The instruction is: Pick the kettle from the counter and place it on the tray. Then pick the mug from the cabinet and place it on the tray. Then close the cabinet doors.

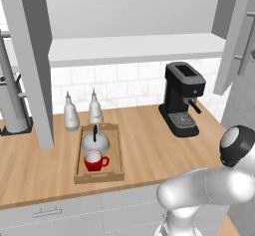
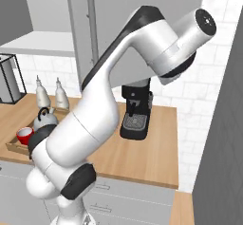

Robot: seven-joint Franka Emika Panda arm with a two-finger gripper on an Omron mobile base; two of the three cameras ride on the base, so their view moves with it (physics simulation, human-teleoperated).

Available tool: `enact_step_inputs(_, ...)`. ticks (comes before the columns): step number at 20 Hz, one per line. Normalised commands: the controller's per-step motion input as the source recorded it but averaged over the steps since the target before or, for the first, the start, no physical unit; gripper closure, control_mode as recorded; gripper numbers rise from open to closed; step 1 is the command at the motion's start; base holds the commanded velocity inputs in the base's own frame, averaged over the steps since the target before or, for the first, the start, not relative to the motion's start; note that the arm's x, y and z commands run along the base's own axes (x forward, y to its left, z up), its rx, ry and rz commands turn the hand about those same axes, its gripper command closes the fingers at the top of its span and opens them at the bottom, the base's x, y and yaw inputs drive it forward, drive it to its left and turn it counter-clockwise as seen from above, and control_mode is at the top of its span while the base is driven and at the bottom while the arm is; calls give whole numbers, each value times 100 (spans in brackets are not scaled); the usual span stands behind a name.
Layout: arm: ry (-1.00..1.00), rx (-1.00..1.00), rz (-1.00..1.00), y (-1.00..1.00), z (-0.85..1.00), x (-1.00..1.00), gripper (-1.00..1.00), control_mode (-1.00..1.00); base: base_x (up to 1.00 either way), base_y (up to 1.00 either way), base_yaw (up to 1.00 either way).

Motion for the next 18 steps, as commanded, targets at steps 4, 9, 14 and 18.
enact_step_inputs(4, -44, -24, 2, 66, 13, 1, 100, -100, 0, 0, 0)
enact_step_inputs(9, -60, -7, 0, 80, -43, 18, 100, -100, 0, 0, 0)
enact_step_inputs(14, -57, 0, 0, 78, -39, 71, 100, -100, 0, 0, 0)
enact_step_inputs(18, -9, 0, 0, 51, 0, 82, 100, -100, 0, 0, 0)
